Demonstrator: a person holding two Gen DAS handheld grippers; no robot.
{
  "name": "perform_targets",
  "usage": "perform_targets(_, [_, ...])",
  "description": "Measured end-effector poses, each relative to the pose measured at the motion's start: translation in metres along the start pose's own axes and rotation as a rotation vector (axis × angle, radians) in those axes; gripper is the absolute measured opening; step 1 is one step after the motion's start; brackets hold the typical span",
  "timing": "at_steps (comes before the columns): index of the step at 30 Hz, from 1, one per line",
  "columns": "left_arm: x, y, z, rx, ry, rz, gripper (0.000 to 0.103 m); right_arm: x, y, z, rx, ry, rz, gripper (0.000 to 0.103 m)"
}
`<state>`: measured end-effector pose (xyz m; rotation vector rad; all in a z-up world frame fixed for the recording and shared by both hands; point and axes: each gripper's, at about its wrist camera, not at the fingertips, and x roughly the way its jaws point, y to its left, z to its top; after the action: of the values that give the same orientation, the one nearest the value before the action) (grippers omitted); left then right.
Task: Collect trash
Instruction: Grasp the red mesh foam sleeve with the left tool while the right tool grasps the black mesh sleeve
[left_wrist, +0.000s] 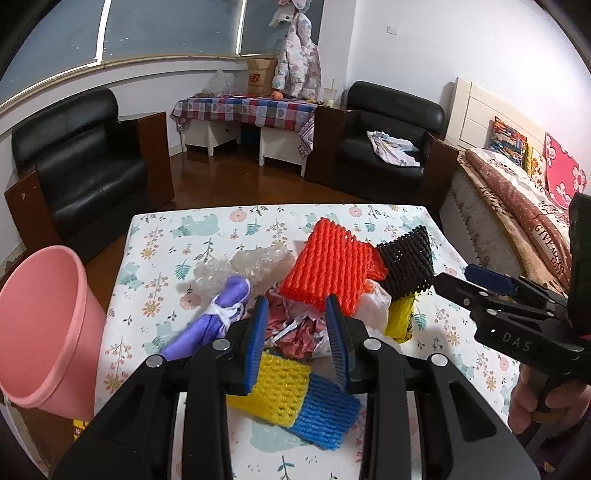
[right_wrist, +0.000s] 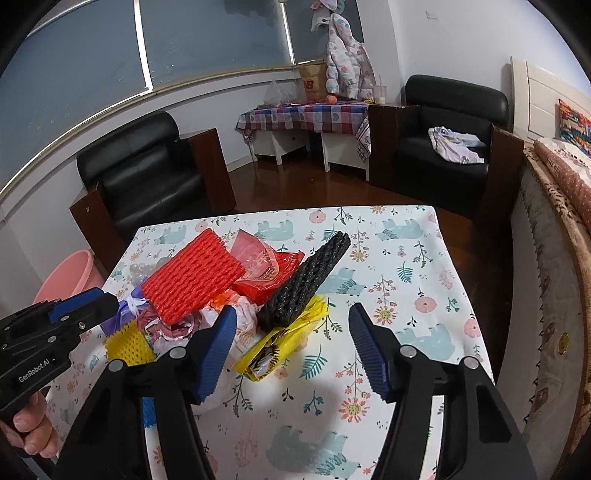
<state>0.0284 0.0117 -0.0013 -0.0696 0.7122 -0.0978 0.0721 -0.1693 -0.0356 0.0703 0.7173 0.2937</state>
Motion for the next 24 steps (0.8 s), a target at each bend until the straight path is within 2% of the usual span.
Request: perform_targets(24, [0.035,0.003,0.019,0.022,0.064,-0.046,0.032,0.028,-0.008,0.007,0.051,0.053,0.027,0.056])
